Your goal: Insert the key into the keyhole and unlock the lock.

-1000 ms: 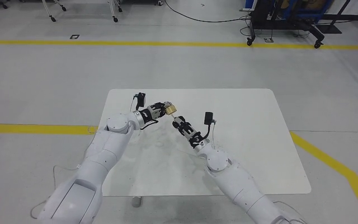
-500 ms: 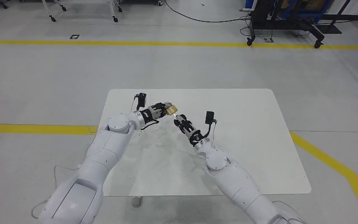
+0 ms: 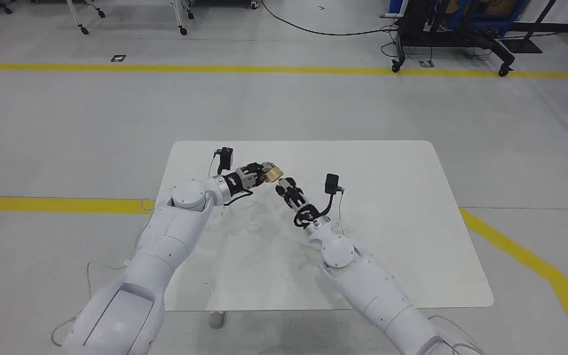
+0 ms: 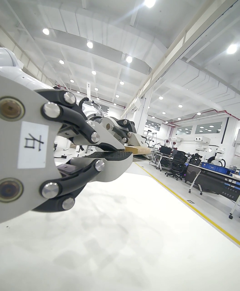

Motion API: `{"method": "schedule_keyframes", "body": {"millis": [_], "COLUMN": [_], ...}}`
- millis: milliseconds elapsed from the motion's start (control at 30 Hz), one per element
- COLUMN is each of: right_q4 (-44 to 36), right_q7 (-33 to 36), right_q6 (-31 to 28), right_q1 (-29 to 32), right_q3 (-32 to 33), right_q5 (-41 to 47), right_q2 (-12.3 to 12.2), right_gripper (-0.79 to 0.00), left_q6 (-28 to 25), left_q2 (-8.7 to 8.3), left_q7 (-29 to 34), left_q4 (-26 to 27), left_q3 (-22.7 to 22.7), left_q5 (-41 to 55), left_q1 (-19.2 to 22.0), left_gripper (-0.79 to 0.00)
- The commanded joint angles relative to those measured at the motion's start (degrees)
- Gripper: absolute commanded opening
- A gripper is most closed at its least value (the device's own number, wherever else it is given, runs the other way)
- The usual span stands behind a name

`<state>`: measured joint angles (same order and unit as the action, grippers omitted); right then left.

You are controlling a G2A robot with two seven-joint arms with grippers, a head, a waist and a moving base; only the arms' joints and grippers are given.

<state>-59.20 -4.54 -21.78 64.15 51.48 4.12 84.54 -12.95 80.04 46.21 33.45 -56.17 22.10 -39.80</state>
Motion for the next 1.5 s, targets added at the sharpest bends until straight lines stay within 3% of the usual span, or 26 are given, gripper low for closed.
{"method": "schedule_keyframes", "body": {"millis": [0,100,133,167,200,733,767,800,1000,1200,1467], "right_q4": [0.06,0.17,0.26,0.38,0.46,0.26,0.07,-0.99,-4.64,-5.35,-3.81], "right_q7": [-1.28,-2.23,-2.22,-2.26,-2.36,-2.54,-2.39,-1.05,15.09,24.36,27.17], "right_q6": [-0.46,-0.62,-0.50,-0.31,-0.16,-0.23,-0.28,-0.97,-3.15,0.99,3.07], "right_q1": [0.01,0.05,0.01,-0.06,-0.10,-0.03,0.11,0.81,3.77,4.34,3.43], "right_q3": [0.18,0.23,0.20,0.20,0.21,0.51,0.57,1.03,6.68,9.38,9.44], "right_q5": [-0.45,-1.22,-1.46,-1.63,-1.74,-1.47,-1.17,1.32,19.52,26.47,30.51], "right_q2": [0.16,0.43,0.51,0.60,0.70,0.96,0.96,0.99,0.07,-0.54,-0.10], "right_gripper": [-0.785,-0.785,-0.723,-0.459,0.000,0.000,-0.249,-0.416,-0.745,-0.785,-0.785], "left_q6": [0.08,0.08,0.09,0.13,0.13,0.06,0.04,-0.04,-1.77,-2.88,-3.64], "left_q2": [0.04,0.12,0.15,0.19,0.21,0.19,0.20,0.21,0.16,0.16,0.20], "left_q7": [0.09,0.29,0.37,0.51,0.54,1.31,1.57,1.77,3.45,5.75,6.58], "left_q4": [-0.05,-0.04,-0.03,-0.01,-0.04,-1.00,-1.03,-1.03,-0.84,-0.81,-0.75], "left_q3": [-0.04,-0.15,-0.16,-0.18,-0.22,-2.25,-2.33,-2.39,-3.09,-3.67,-3.88], "left_q5": [-0.14,-0.13,-0.14,-0.12,-0.14,1.59,1.73,1.78,2.58,3.65,3.36], "left_q1": [0.03,0.00,-0.03,-0.03,-0.02,0.08,0.06,0.05,-0.23,-0.43,-0.49], "left_gripper": [-0.785,-0.785,-0.785,-0.785,-0.785,-0.785,-0.785,-0.785,-0.785,-0.785,-0.785]}}
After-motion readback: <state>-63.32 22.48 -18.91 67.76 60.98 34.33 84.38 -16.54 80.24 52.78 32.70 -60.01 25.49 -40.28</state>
